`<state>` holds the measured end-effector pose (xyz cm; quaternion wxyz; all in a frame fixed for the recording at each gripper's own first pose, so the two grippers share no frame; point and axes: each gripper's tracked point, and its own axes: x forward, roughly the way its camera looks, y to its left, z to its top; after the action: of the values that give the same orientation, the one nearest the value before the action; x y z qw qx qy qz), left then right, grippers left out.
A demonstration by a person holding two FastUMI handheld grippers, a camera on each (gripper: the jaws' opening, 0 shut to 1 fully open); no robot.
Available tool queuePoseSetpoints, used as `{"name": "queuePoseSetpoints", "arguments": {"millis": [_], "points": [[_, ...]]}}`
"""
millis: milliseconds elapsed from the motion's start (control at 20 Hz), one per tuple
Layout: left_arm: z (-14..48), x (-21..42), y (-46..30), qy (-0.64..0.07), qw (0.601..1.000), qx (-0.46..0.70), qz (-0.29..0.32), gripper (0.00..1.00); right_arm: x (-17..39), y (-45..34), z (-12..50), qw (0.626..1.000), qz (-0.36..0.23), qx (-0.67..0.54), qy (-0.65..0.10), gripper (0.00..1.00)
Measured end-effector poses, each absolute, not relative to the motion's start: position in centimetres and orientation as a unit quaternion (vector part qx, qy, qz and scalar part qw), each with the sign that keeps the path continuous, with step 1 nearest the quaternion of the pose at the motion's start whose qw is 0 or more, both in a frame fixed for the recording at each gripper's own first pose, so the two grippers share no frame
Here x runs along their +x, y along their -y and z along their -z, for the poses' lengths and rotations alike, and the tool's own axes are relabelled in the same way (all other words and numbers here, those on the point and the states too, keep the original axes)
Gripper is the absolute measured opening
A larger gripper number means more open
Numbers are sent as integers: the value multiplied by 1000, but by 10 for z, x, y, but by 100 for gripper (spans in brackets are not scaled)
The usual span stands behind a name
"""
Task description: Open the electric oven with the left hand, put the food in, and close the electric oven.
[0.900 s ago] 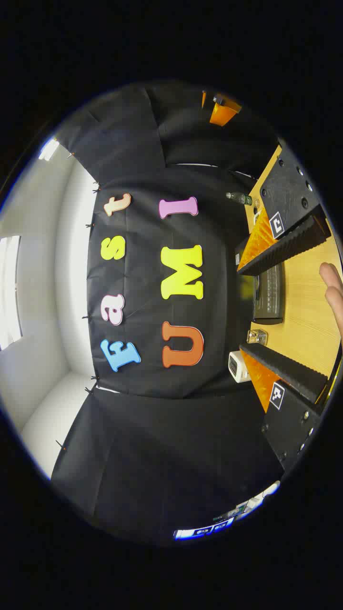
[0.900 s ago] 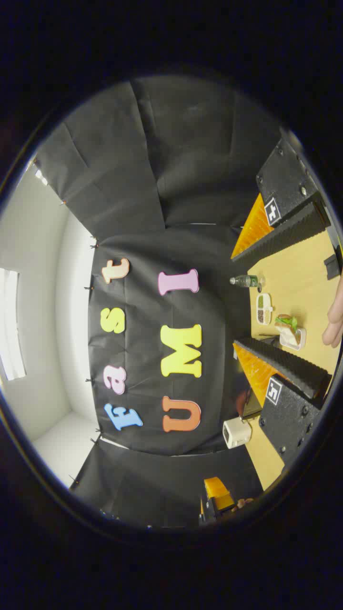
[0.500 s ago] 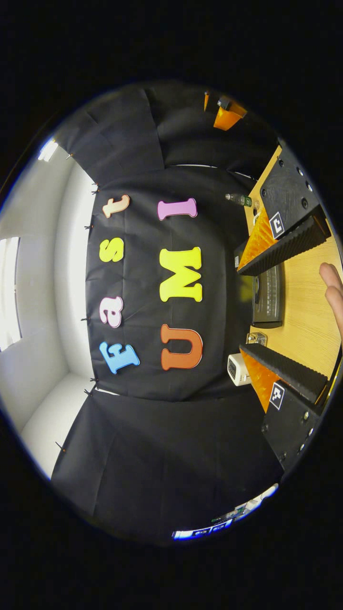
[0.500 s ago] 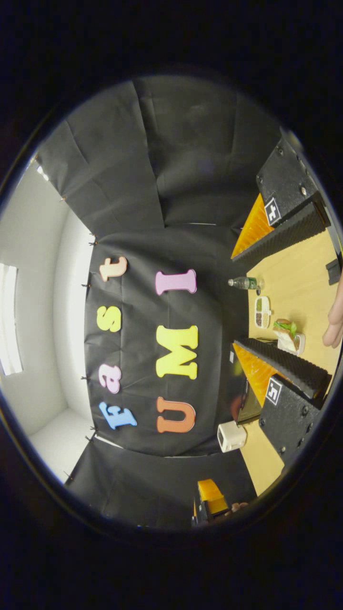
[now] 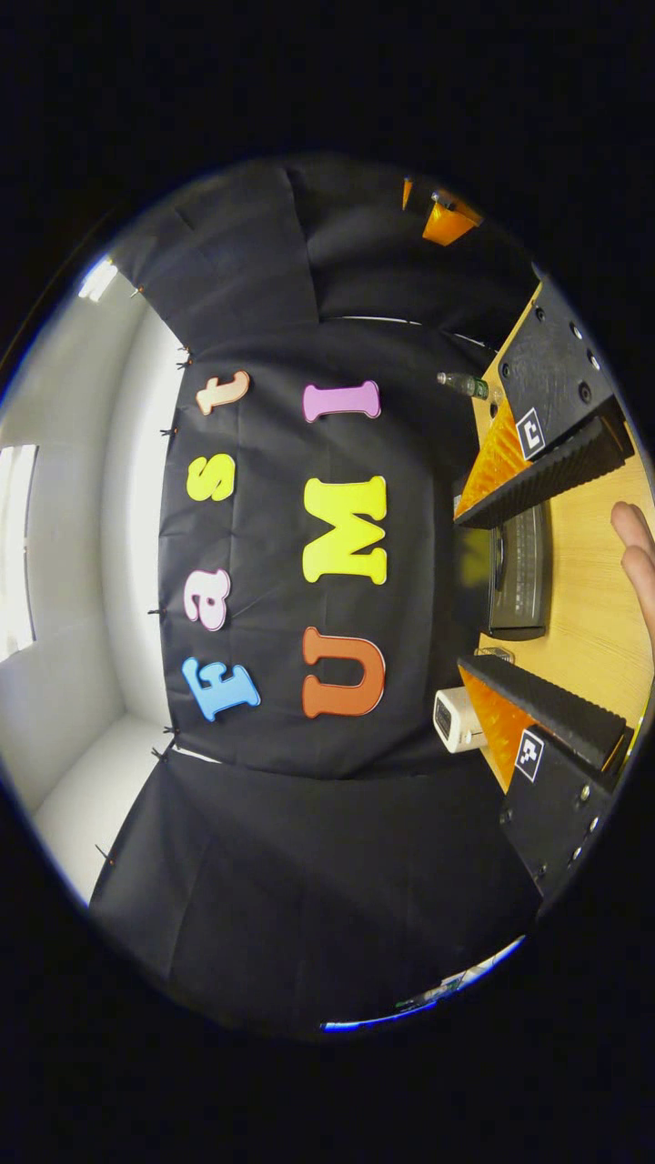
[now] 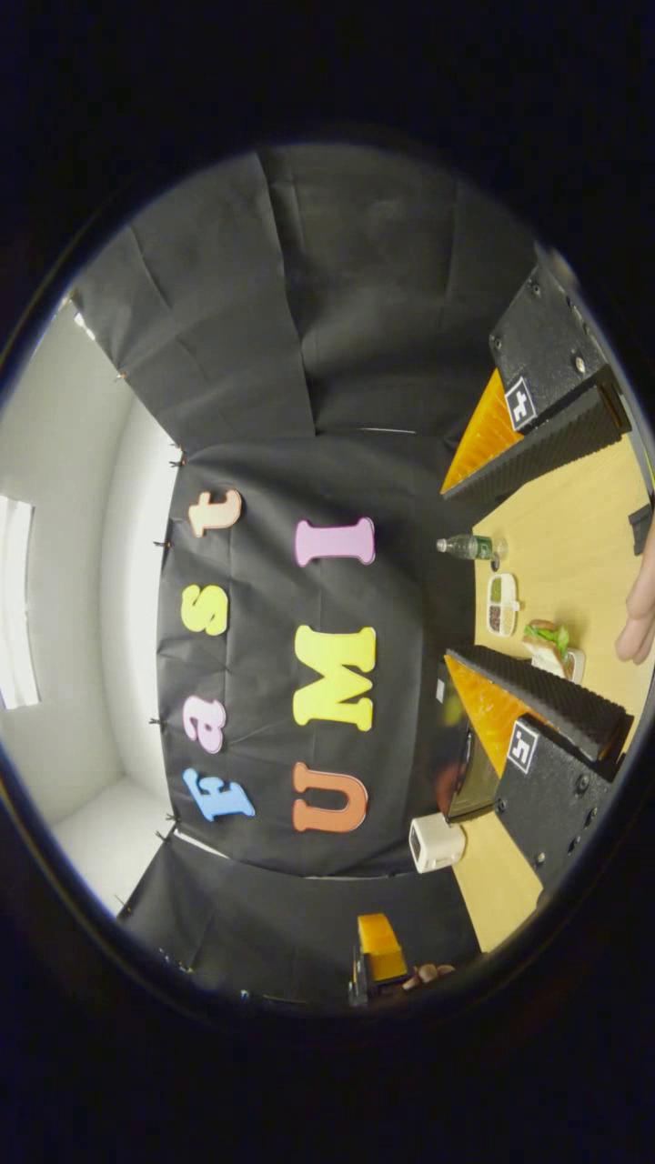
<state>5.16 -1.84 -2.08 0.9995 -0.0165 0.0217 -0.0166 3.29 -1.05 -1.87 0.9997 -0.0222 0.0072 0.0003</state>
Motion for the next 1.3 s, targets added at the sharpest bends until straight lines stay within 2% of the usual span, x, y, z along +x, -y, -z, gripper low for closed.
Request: {"name": "queuePoseSetpoints", "arguments": {"millis": [650, 700, 750, 800, 900, 950, 1100, 1200, 1250, 1300], "points": [[154, 243, 53, -158, 986, -35, 45, 92, 72, 40, 37, 1000, 8, -8, -3, 96], [162, 255, 56, -165, 985, -31, 48, 92, 73, 43, 38, 1000, 8, -7, -3, 100], [171, 264, 60, -175, 983, -27, 49, 92, 74, 45, 38, 1000, 9, -8, -3, 96], [182, 273, 63, -187, 981, -22, 47, 92, 75, 49, 41, 1000, 9, -8, -3, 100], [197, 285, 71, -202, 978, -15, 48, 92, 78, 55, 43, 1000, 12, -8, -4, 100], [201, 289, 74, -206, 977, -12, 50, 92, 80, 57, 44, 1000, 11, -9, -5, 96], [208, 295, 82, -217, 975, -9, 56, 92, 80, 66, 47, 1000, 13, -3, -3, 96], [215, 298, 88, -221, 973, -13, 62, 92, 80, 71, 50, 1000, 15, -2, -1, 100], [219, 298, 87, -226, 972, -10, 58, 81, 79, 72, 50, 1000, 15, -2, -1, 100], [223, 299, 85, -234, 971, -5, 53, 93, 79, 72, 51, 1000, 14, -3, -3, 96]]}}
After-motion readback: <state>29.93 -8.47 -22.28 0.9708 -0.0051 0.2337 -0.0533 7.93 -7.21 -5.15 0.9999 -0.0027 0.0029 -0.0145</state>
